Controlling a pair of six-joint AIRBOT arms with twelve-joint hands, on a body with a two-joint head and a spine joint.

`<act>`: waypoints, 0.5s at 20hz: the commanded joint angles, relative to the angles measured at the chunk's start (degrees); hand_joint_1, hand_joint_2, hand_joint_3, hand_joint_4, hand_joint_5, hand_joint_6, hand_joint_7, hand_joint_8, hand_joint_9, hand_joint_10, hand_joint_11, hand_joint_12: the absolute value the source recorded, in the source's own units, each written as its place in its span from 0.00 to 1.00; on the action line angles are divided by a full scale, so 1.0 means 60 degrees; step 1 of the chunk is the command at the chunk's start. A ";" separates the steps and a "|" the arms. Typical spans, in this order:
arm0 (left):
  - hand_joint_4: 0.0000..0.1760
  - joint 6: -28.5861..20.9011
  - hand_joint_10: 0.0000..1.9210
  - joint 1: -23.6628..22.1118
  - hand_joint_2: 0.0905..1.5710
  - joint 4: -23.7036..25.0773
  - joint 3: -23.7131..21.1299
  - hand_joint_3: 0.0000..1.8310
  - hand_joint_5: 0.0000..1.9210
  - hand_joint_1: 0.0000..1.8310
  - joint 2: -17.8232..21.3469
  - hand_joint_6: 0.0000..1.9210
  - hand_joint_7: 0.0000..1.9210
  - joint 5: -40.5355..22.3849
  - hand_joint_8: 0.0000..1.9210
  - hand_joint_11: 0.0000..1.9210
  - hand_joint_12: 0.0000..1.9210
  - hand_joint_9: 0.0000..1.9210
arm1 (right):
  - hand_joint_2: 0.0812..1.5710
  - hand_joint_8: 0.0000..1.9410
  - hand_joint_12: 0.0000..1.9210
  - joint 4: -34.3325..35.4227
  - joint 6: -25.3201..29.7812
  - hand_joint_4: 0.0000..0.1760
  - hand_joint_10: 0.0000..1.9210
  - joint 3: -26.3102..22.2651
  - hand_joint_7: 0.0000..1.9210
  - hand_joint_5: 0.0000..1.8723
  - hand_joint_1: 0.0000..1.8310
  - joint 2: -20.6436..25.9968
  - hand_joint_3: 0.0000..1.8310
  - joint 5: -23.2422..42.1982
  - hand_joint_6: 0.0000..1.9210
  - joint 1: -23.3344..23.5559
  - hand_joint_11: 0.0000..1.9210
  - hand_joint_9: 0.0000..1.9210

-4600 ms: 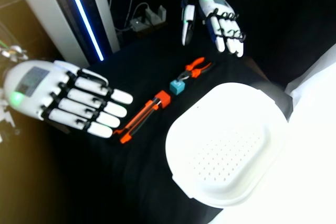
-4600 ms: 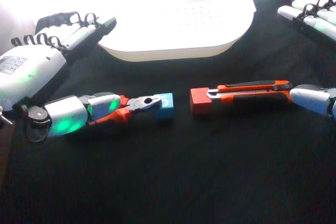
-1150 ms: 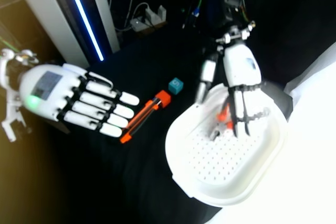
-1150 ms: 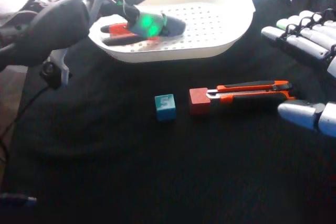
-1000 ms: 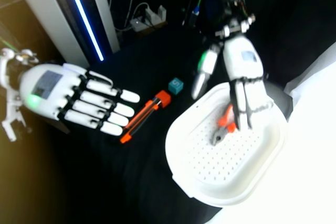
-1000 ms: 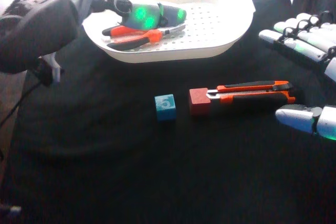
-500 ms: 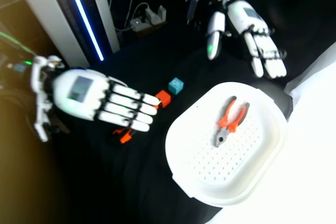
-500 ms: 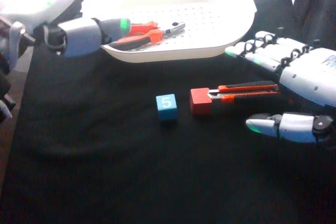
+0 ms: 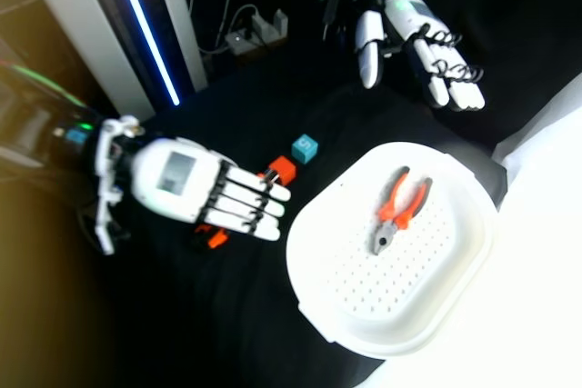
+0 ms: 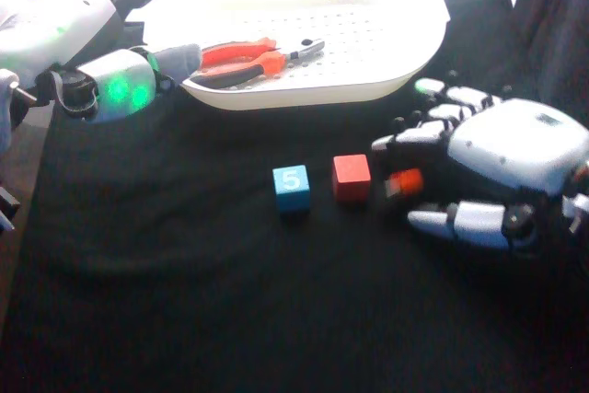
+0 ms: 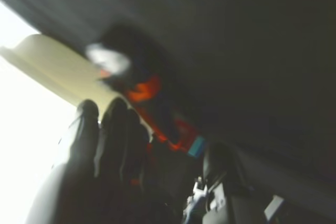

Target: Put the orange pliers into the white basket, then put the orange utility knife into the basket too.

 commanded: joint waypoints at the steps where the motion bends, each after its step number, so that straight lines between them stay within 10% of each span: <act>1: 0.79 -0.0060 0.00 -0.0001 0.89 0.0175 -0.0045 0.00 0.00 0.09 0.0084 0.00 0.00 -0.1322 0.00 0.00 0.15 0.00 | 0.83 0.44 0.84 -0.0014 -0.0038 0.00 0.62 0.0112 0.36 0.30 0.48 -0.0098 0.00 0.0406 0.71 0.0077 0.10 0.27; 2: 0.75 -0.0104 0.00 0.0095 0.90 0.0175 -0.0083 0.00 0.00 0.10 0.0102 0.00 0.00 -0.1429 0.00 0.00 0.16 0.00 | 0.85 0.76 0.96 -0.0009 -0.0046 0.00 0.88 0.0212 0.35 0.30 0.49 -0.0172 0.00 0.0303 0.83 0.0112 0.17 0.31; 4: 0.78 -0.0251 0.00 0.0223 0.90 0.0180 -0.0121 0.00 0.00 0.11 0.0121 0.00 0.00 -0.1639 0.00 0.00 0.16 0.00 | 0.86 0.98 1.00 0.0058 -0.0075 0.00 1.00 0.0343 0.42 0.29 0.53 -0.0244 0.01 0.0197 0.89 0.0165 0.35 0.43; 5: 0.82 -0.0258 0.00 0.0256 0.91 0.0182 -0.0137 0.00 0.00 0.09 0.0137 0.00 0.00 -0.1681 0.00 0.00 0.18 0.01 | 0.83 1.00 1.00 0.0086 -0.0077 0.00 1.00 0.0391 0.53 0.40 0.68 -0.0253 0.00 0.0177 0.98 0.0186 0.62 0.59; 7: 0.83 -0.0258 0.01 0.0322 0.91 0.0183 -0.0180 0.00 0.00 0.10 0.0177 0.00 0.00 -0.1788 0.00 0.00 0.24 0.01 | 0.81 1.00 1.00 0.0093 -0.0077 0.00 1.00 0.0388 0.59 0.47 0.73 -0.0216 0.00 0.0189 1.00 0.0229 0.71 0.66; 8: 0.83 -0.0259 0.02 0.0370 0.90 0.0182 -0.0203 0.00 0.00 0.11 0.0200 0.00 0.00 -0.1841 0.00 0.00 0.43 0.02 | 0.79 1.00 1.00 0.0063 -0.0077 0.00 1.00 0.0238 0.68 0.55 0.77 -0.0096 0.00 0.0321 1.00 0.0282 0.82 0.77; 10: 0.80 -0.0259 0.02 0.0407 0.91 0.0182 -0.0238 0.00 0.00 0.12 0.0224 0.00 0.00 -0.1902 0.00 0.00 0.40 0.01 | 0.79 1.00 1.00 -0.0178 -0.0078 0.00 1.00 -0.0189 0.67 0.52 0.78 0.0181 0.00 0.0887 1.00 0.0284 0.78 0.76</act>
